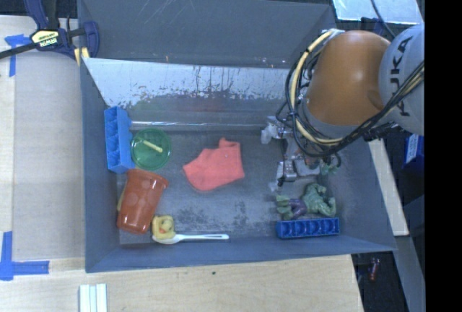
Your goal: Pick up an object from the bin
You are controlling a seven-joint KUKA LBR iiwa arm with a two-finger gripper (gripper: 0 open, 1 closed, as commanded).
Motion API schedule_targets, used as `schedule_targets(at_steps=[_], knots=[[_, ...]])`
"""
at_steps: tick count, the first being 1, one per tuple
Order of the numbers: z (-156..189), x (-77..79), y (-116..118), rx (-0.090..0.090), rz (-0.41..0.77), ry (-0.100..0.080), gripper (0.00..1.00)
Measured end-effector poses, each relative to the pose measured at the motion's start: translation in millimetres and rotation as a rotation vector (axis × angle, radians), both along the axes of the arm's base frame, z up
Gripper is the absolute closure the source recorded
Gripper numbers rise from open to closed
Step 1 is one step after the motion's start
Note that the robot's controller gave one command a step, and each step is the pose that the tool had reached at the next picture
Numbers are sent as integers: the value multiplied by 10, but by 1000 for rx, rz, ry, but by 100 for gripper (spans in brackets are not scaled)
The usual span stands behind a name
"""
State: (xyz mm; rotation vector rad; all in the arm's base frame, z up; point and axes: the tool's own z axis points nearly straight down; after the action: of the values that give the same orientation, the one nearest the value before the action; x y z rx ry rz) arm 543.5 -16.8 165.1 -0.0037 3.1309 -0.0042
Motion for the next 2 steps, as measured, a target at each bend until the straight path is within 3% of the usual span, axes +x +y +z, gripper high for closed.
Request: schedule_targets(at_steps=[1,2], knots=[[-319,282,640,4,-116,-2,0],[-839,473,846,-1,25,-5,0]])
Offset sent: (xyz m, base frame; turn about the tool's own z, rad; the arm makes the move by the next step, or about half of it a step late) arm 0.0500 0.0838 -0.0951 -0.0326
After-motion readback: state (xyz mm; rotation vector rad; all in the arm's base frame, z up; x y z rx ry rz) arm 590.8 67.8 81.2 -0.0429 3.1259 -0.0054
